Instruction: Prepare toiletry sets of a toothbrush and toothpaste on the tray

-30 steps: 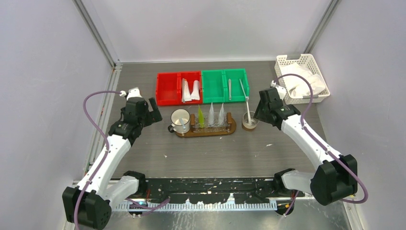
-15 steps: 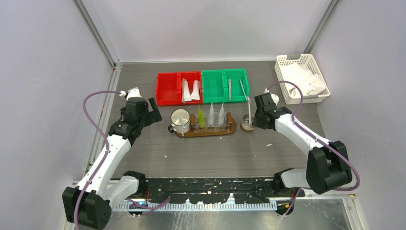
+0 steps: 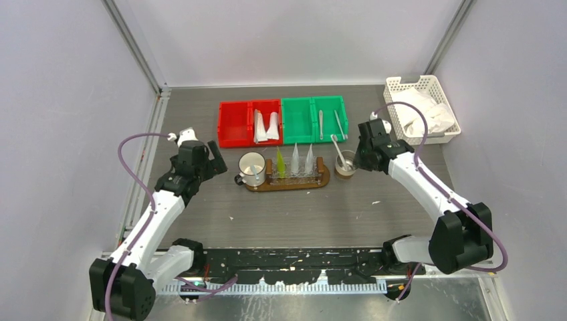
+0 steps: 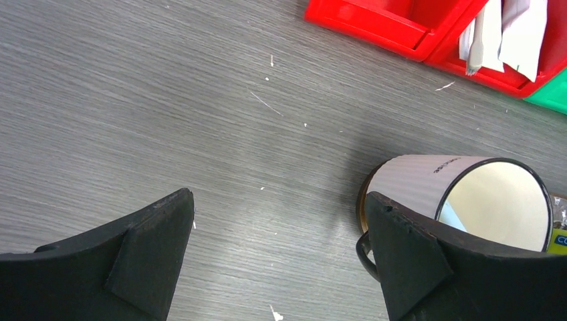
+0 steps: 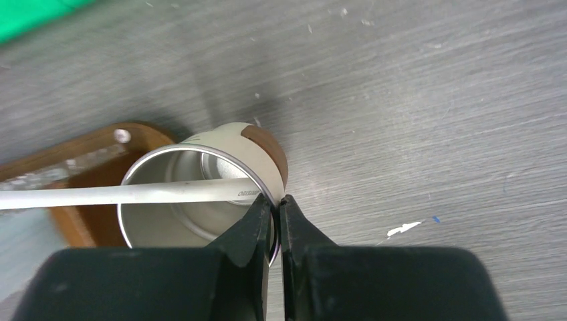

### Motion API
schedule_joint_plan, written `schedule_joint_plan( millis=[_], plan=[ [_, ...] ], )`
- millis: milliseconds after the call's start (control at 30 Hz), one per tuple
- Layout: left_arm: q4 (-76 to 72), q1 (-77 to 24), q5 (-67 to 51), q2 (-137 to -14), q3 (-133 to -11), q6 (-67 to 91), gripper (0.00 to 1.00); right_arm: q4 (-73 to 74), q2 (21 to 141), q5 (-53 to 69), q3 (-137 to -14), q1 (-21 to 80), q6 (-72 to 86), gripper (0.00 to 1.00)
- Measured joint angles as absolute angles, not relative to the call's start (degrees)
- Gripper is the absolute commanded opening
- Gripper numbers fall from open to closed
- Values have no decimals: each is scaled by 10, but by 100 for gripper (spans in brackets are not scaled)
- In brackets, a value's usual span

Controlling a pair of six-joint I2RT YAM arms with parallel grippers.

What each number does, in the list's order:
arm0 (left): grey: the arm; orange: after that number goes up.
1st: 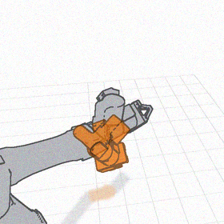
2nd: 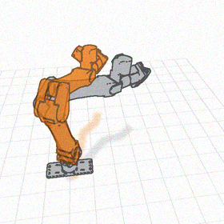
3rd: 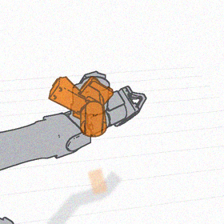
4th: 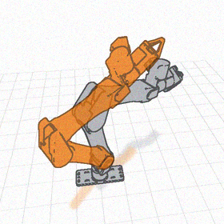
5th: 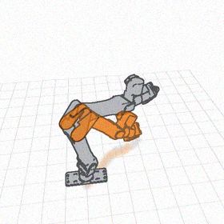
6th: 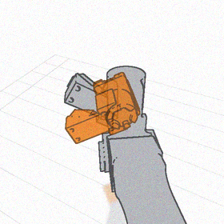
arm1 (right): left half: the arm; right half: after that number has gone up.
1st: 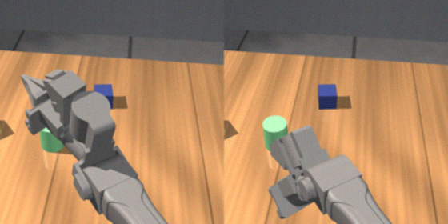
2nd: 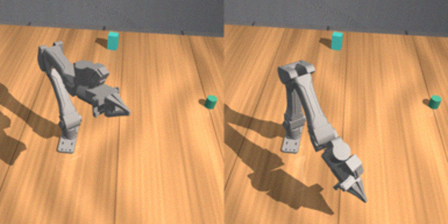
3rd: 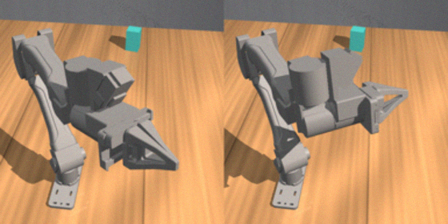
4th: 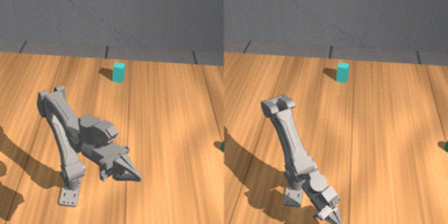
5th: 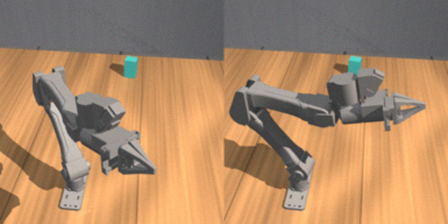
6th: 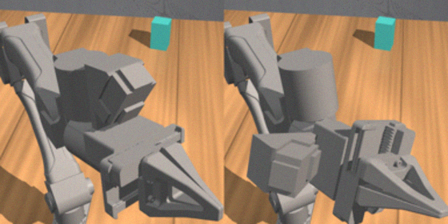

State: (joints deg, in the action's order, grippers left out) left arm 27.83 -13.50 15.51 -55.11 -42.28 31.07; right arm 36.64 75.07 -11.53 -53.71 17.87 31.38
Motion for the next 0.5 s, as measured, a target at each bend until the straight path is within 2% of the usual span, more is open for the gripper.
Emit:
schedule_joint_plan(
  millis=[167, 500],
  plan=[
    [249, -135, 154, -568, -398, 328, 100, 383, 740, -104, -604, 179, 305, 1],
    [236, -173, 135, -563, -354, 368, 100, 382, 778, -79, -616, 179, 308, 1]
  ],
)
